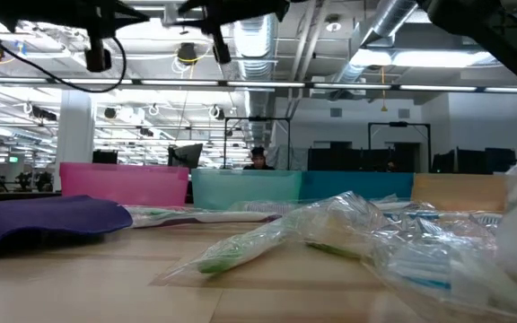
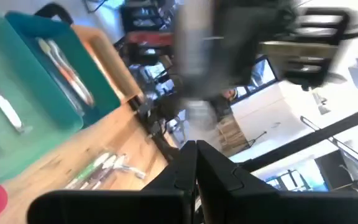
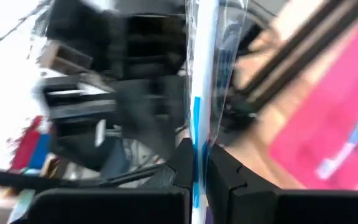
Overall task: Pick & Place Toothbrushes
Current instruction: Put the blue toothbrush into the red bin
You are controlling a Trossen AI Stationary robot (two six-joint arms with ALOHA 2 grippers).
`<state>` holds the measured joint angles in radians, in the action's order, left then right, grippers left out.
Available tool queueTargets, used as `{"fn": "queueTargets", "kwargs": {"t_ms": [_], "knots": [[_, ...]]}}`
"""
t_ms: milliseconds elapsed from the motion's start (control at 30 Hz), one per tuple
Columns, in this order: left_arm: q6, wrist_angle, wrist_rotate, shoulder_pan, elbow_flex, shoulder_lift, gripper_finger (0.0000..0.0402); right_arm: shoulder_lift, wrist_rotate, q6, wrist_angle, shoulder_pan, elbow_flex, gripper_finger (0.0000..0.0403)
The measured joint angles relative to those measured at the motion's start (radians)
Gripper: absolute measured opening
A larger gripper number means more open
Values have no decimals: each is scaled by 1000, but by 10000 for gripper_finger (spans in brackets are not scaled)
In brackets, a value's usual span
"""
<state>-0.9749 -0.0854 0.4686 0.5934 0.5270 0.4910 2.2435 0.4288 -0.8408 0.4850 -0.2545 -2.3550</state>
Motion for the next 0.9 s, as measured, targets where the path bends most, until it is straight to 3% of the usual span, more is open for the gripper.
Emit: {"fn": "queueTargets", "kwargs": {"t_ms": [300,500,733,900], "knots": [[-142,173,-205,5,0,51,3,-32,106,10,-79,3,0,10],[-83,199,-149,5,0,84,3,-43,173,21,-92,-5,0,10],[-80,409,-146,5,1,21,3,-56,223,-13,-153,-7,0,10],[-56,404,-113,5,1,1,9,-60,226,-14,-169,-22,0,10]]}}
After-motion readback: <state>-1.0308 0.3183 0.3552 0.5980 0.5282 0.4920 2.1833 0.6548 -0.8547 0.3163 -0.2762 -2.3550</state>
